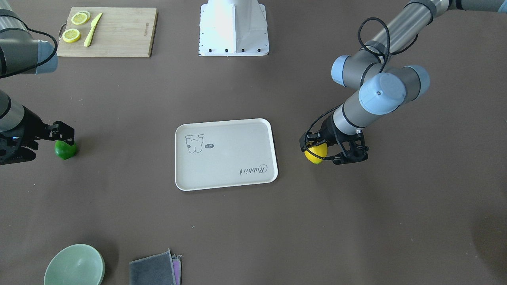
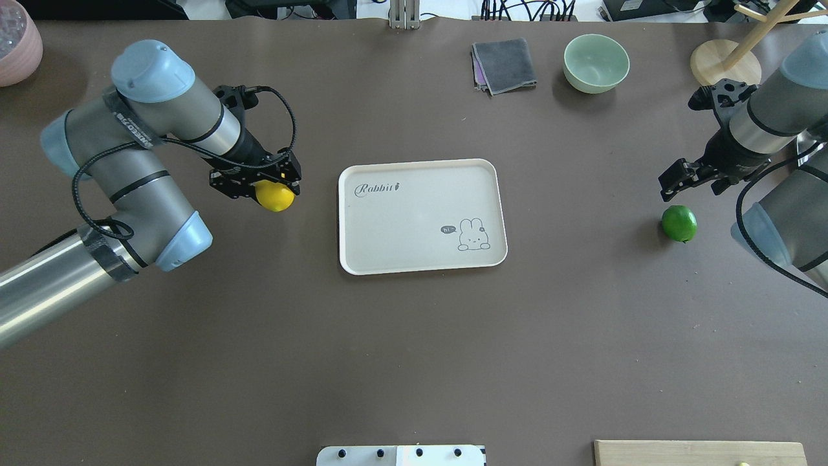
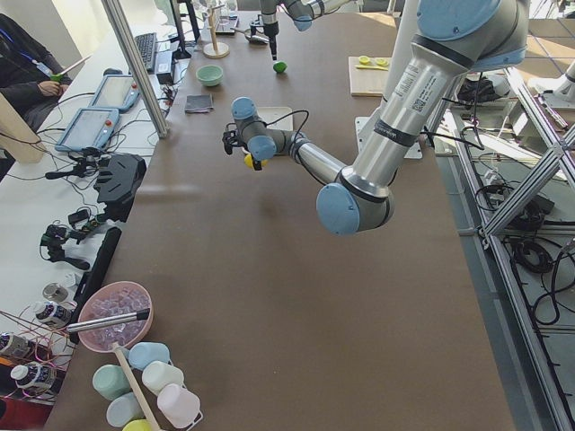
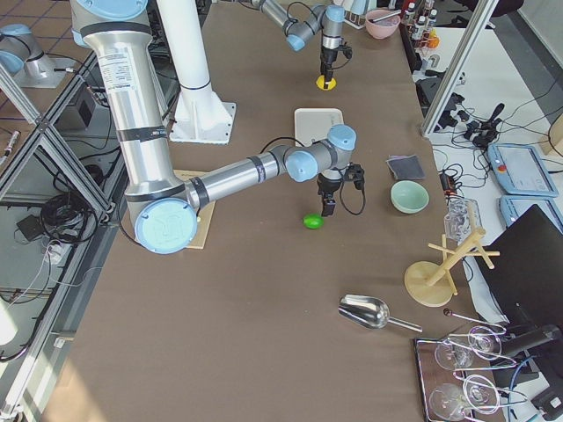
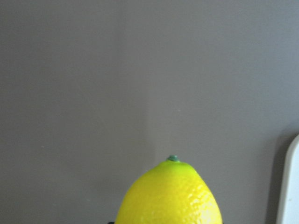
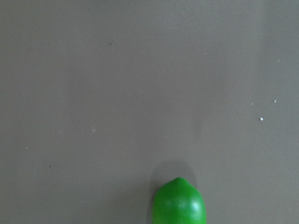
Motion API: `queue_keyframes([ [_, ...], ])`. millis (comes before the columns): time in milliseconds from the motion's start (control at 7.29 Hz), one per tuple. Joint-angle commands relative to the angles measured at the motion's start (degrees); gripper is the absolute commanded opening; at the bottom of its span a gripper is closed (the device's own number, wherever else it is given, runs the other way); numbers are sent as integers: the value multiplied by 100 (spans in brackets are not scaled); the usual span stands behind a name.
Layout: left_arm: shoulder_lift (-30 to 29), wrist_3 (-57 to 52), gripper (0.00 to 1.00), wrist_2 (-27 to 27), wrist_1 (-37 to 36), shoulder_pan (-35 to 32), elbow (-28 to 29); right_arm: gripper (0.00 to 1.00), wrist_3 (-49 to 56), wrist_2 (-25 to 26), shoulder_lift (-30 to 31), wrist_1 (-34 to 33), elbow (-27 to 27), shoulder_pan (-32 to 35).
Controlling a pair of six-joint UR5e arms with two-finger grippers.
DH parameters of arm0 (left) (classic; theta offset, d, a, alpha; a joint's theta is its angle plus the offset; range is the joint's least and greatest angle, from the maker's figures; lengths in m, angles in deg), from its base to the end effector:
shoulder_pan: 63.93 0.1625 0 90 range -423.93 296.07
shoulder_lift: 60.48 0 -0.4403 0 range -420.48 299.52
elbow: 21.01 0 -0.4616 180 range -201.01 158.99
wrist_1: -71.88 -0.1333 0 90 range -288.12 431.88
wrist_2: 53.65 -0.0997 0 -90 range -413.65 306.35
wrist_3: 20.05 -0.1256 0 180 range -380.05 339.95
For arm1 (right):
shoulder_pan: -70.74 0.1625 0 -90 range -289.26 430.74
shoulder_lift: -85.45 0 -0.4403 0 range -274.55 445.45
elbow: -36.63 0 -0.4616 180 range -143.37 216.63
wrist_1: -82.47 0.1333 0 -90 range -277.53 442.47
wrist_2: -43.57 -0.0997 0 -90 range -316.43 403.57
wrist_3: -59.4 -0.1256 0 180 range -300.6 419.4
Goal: Place all lemons on tray
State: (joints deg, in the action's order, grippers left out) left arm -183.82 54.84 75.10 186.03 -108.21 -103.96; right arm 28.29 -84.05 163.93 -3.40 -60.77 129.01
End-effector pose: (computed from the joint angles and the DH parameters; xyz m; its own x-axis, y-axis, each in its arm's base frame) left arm 0.5309 -0.5941 0.3114 0.4921 -0.1959 -0.8482 0.0733 0.9802 -0.1839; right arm -0.2965 -0.5871 0.4968 0.7192 -0.1263 0.6832 0.1312 0.9903 0.0450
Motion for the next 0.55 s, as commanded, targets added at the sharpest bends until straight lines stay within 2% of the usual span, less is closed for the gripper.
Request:
queue_keyframes([
  [0,-688,1433,0,-871,579,802,392,100,0,0,-9,0,-7,0],
  [137,-874,1762,0,-1304,704,1050,489,100,9,9,0,0,1,0],
  [275,-902,1766,9,-1334,713,1079,490,100,0,9,0,0,1,0],
  [412,-885,1740,93,-1335,714,1071,490,100,0,9,0,0,1,0],
])
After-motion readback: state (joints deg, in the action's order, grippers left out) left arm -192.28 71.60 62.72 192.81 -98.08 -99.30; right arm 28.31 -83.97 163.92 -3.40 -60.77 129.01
